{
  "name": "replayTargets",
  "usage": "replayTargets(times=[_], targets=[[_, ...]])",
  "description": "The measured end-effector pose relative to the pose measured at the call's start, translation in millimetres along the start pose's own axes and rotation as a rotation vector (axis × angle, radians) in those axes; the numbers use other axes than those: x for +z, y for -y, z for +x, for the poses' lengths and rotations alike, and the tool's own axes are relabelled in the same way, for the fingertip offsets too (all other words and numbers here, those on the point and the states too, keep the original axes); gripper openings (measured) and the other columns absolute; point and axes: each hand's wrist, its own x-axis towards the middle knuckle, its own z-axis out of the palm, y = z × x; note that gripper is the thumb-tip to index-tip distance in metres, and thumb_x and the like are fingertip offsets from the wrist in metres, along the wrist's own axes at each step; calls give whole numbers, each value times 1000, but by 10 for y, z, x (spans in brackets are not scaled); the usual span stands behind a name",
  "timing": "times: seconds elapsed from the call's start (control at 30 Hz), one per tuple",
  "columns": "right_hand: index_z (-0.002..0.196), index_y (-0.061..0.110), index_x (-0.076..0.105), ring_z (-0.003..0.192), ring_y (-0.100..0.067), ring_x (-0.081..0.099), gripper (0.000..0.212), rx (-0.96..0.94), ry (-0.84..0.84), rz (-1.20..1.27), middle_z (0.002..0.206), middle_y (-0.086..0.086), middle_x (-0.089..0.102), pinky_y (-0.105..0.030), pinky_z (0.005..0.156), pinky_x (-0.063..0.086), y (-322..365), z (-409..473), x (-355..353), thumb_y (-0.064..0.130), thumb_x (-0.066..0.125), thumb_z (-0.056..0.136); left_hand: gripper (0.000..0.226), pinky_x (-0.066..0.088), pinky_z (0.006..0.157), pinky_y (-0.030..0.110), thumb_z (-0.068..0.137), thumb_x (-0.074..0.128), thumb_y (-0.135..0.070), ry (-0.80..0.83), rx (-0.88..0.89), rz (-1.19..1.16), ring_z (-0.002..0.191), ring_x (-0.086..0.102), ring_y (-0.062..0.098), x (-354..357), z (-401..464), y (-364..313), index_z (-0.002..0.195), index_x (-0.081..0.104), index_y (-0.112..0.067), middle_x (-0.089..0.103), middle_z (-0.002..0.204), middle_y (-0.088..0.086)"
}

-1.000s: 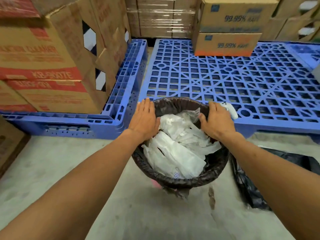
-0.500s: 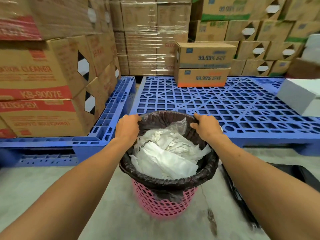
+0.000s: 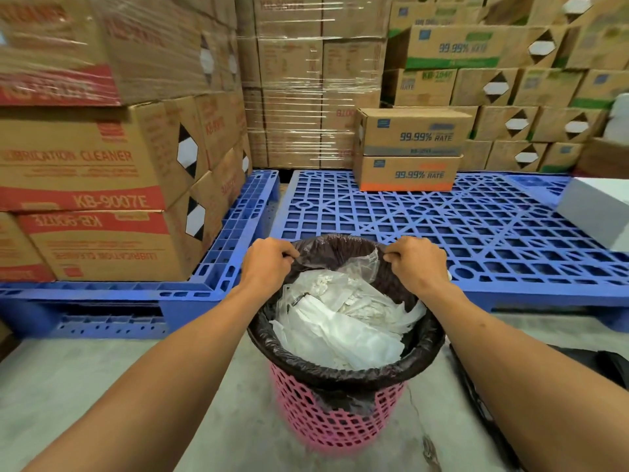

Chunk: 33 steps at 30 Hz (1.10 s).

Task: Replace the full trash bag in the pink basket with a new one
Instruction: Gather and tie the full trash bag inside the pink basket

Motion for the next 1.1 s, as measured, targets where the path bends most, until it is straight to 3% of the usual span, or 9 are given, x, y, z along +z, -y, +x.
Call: replayTargets(times=[0.2, 0.37, 0.43, 0.47, 0.53, 0.63, 0.73, 0.83, 1.1], targets=[[80, 14, 80, 79, -26, 68, 19, -92, 27, 147, 87, 4, 75, -35, 64, 54, 86, -81, -73, 12, 62, 82, 23, 56, 59, 35, 94, 58, -7, 51, 37, 74, 63, 64, 27, -26, -42, -19, 99, 79, -16, 76, 86, 8], [82, 11, 76, 82, -21, 63, 13, -46, 110, 290, 89, 6, 69, -37, 72, 54, 83, -76, -120, 12, 63, 85, 23, 57, 63, 39, 91, 55, -1, 72, 65, -46, 60, 58, 22, -51, -37, -2, 93, 73, -14, 72, 88, 9], [99, 16, 70, 98, -22, 59, 13, -55, 146, 279, 107, 2, 60, -39, 80, 51, 44, -52, -60, 23, 66, 89, 18, 55, 76, 41, 89, 58, -5, 62, 93, -61, 77, 62, 25, -49, -25, -10, 99, 71, -12, 70, 96, 8], [115, 19, 64, 108, -23, 55, 30, -41, 177, 236, 119, 0, 53, -39, 85, 51, 16, -37, -16, 33, 67, 89, 19, 51, 86, 42, 89, 62, -11, 51, 120, -13, 90, 62, 27, -31, -12, -13, 107, 69, -14, 68, 101, 6], [146, 23, 40, 128, -25, 45, 72, 35, 223, 210, 145, -2, 37, -43, 95, 49, -31, 8, 52, 51, 69, 85, 44, 37, 106, 43, 91, 65, -33, 44, 157, 156, 121, 51, 28, 23, 13, -26, 132, 58, -20, 58, 124, 4], [156, 25, 21, 139, -27, 39, 88, 108, 230, 200, 159, -2, 28, -46, 100, 48, -53, 73, 103, 55, 66, 87, 70, 22, 119, 47, 93, 59, -50, 94, 44, 209, 145, 30, 27, 98, 86, 16, 152, 35, -22, 36, 156, 4], [150, 25, 38, 107, -29, 64, 61, 103, 246, 138, 129, -9, 63, -41, 75, 55, -48, 78, 109, 42, 60, 96, 46, 51, 95, 48, 99, 56, -36, 130, -96, 105, 119, 58, 34, 125, 140, 64, 142, 53, -19, 60, 135, 12], [131, 27, 64, 74, -30, 64, 36, 77, 140, 73, 93, -10, 73, -34, 54, 47, -12, 69, 115, 14, 48, 101, 28, 58, 74, 45, 102, 51, -23, 29, -115, 48, 88, 65, 35, 128, 119, 72, 121, 71, -18, 72, 108, 15], [112, 28, 73, 69, -27, 64, 39, 16, 9, 58, 79, -5, 74, -35, 54, 49, 26, 62, 130, 2, 54, 91, 23, 59, 77, 42, 99, 57, -17, 14, -8, -87, 79, 68, 26, 153, 101, 73, 113, 75, -14, 76, 103, 7]])
